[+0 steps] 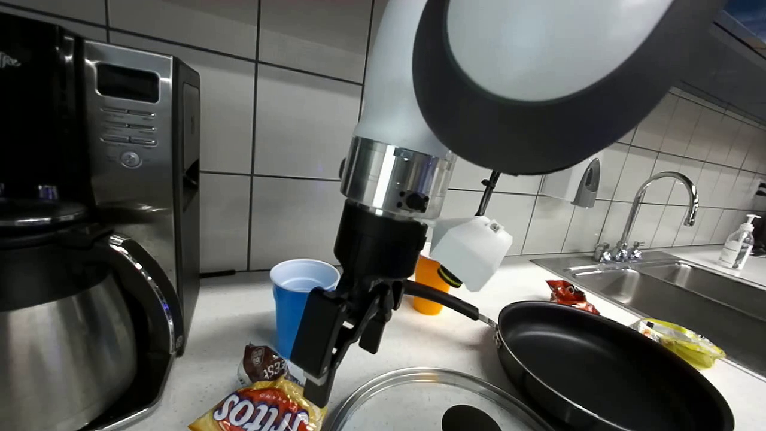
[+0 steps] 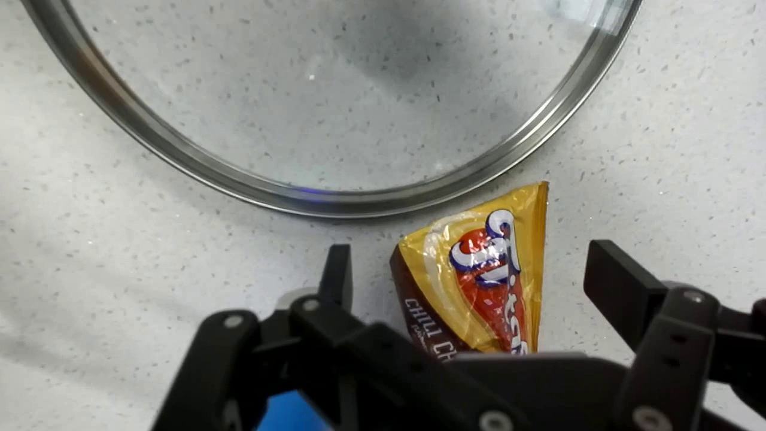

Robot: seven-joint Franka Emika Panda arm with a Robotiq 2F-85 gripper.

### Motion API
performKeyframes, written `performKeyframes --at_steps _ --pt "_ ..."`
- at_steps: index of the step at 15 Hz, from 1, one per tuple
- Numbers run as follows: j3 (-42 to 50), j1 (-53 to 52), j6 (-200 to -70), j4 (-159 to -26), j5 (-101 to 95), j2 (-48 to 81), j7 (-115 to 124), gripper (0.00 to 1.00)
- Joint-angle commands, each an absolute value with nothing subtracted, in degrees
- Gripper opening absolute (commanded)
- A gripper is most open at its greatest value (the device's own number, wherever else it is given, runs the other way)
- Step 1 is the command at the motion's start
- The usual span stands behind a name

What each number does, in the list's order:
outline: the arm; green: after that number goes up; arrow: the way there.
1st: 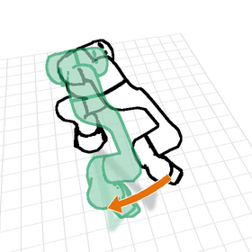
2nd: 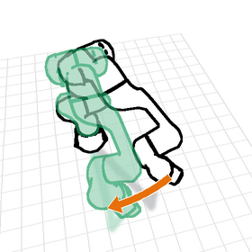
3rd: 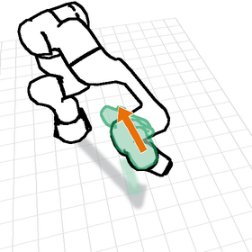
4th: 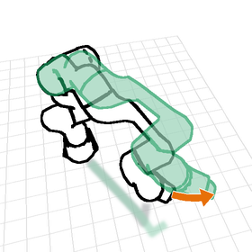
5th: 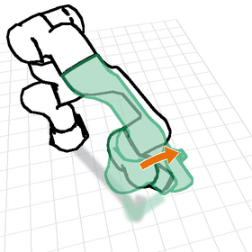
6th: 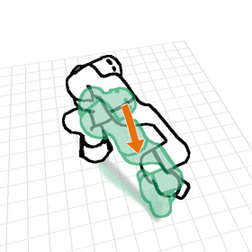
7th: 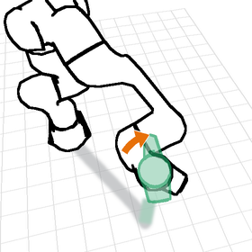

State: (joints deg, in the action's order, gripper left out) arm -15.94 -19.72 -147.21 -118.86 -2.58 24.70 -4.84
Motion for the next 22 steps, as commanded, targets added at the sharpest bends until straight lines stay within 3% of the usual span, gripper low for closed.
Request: performKeyframes --at_steps 1,16,17,19,22 --pt "-16.31 -19.83 -148.45 -114.01 -4.59 28.92 -7.87 1.0" --pt "-16.67 -21.74 -149.35 -102.82 -7.25 38.64 -12.01 1.0" --pt "-16.69 -21.72 -149.3 -102.48 -7.2 38.96 -12.09 0.76" --pt "-16.63 -21.77 -149.31 -101.92 -7.25 39.46 -12.17 0.66" --pt "-16.54 -21.81 -149.24 -101.25 -7.27 39.99 -12.14 0.4"
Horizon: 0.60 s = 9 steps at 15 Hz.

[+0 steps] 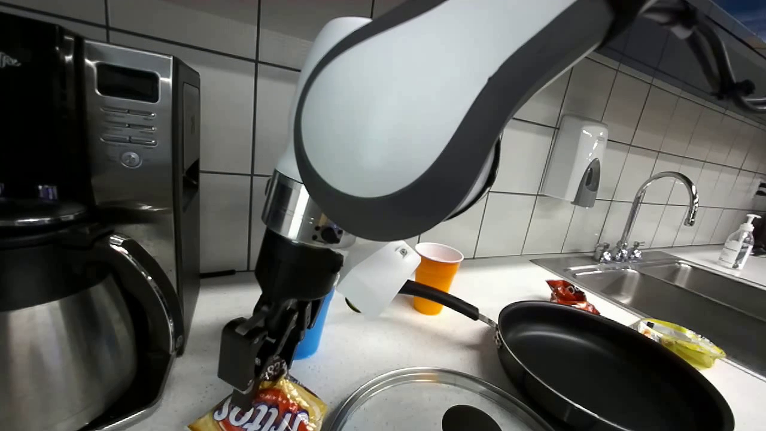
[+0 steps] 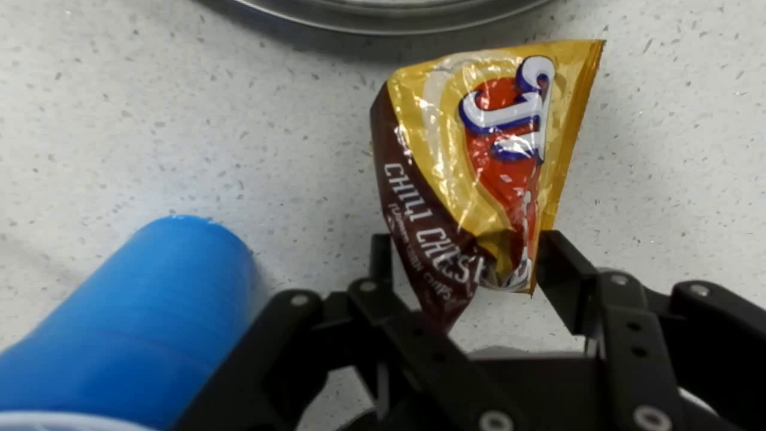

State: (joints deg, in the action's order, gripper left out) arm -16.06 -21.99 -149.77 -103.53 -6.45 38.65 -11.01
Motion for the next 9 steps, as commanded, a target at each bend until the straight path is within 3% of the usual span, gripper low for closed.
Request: performKeyframes --at_steps 1,5,9 --pt "-16.52 -21.83 -149.26 -101.02 -7.28 40.16 -12.14 0.34" --pt "-16.41 -21.8 -149.21 -100.64 -7.25 40.27 -11.98 0.03" --pt "-16.3 -21.82 -148.1 -100.52 -7.06 39.52 -11.46 0.0"
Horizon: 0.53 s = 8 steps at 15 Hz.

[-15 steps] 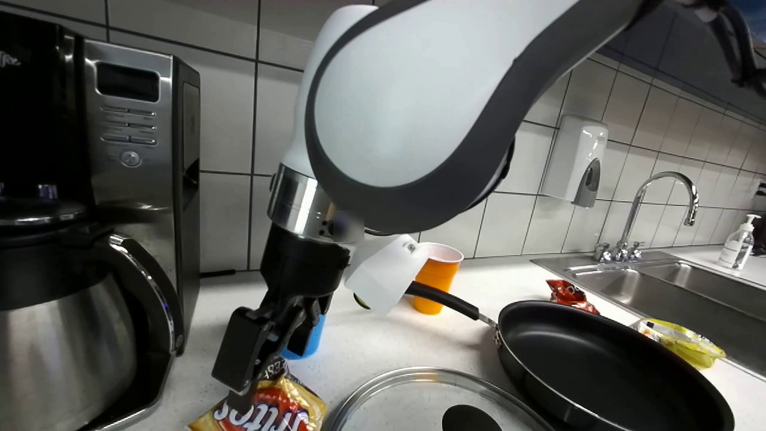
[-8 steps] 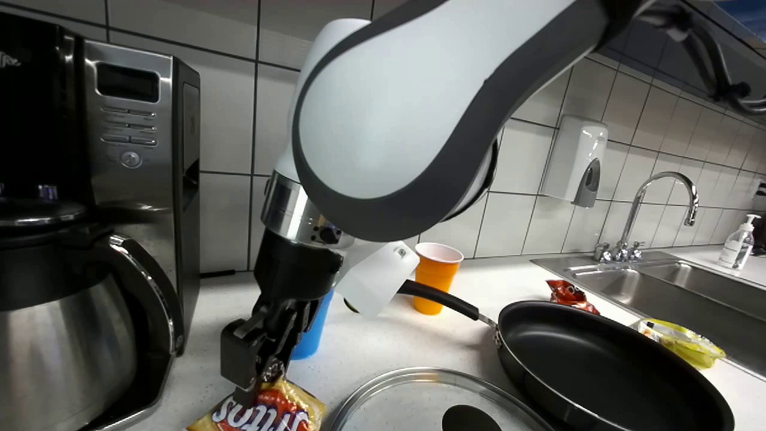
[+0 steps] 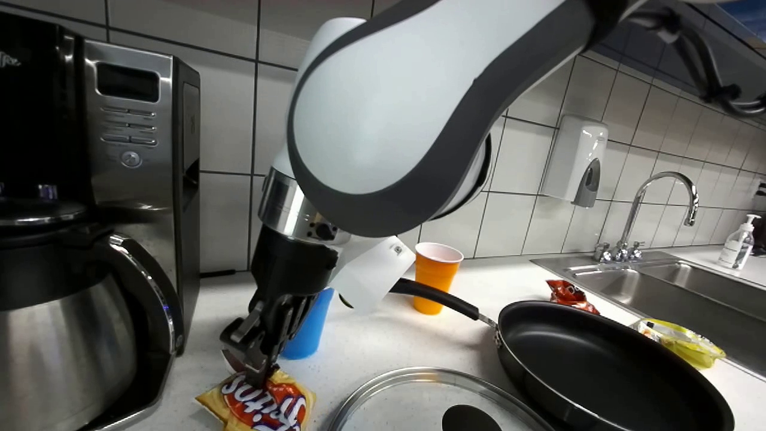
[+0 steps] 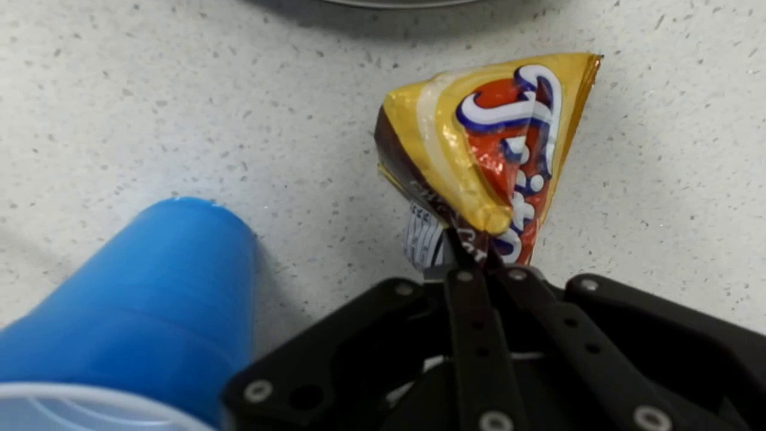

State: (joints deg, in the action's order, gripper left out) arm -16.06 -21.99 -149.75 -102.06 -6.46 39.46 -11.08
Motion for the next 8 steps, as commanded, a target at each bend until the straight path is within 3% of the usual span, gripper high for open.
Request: performKeyframes --at_steps 1,8 --pt "-16.24 -21.86 -147.34 -100.49 -6.91 39.16 -11.09 0.01" --pt "-16.55 -20.46 -138.23 -102.02 -5.01 33.98 -10.22 0.01"
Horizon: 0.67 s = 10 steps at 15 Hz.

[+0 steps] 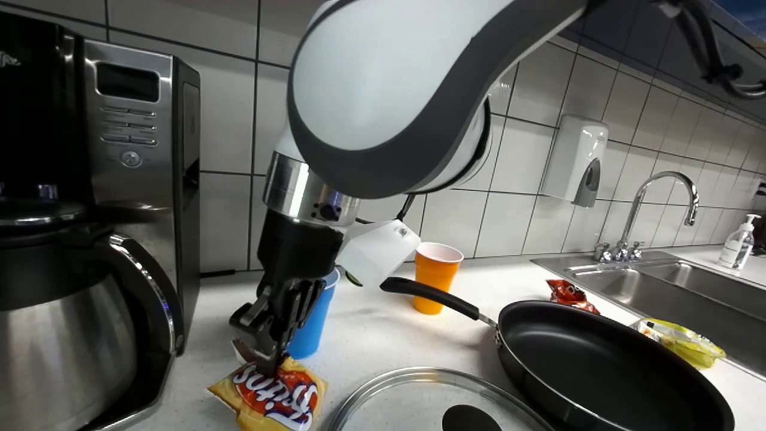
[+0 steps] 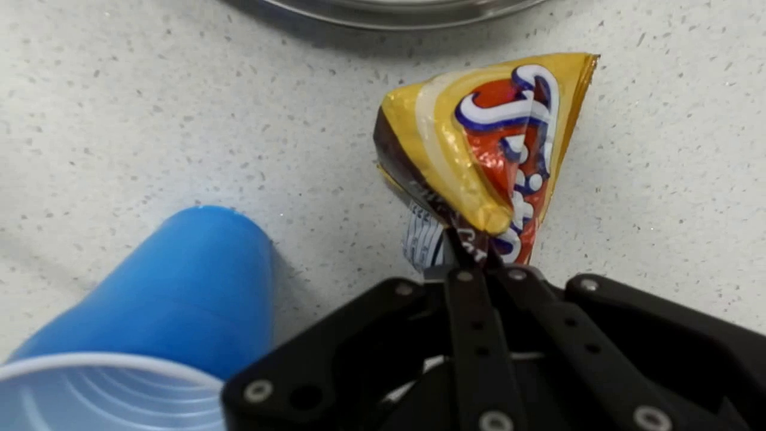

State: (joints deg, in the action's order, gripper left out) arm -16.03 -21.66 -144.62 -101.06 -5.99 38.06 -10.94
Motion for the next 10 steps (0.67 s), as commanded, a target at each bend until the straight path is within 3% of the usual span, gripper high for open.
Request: performKeyframes --at_steps 1,10 --pt "-16.43 -20.19 -135.92 -102.45 -4.72 32.78 -9.85 0.01" --pt "-13.06 -18.61 -128.79 -110.63 -4.32 21.86 -0.73 0.01"
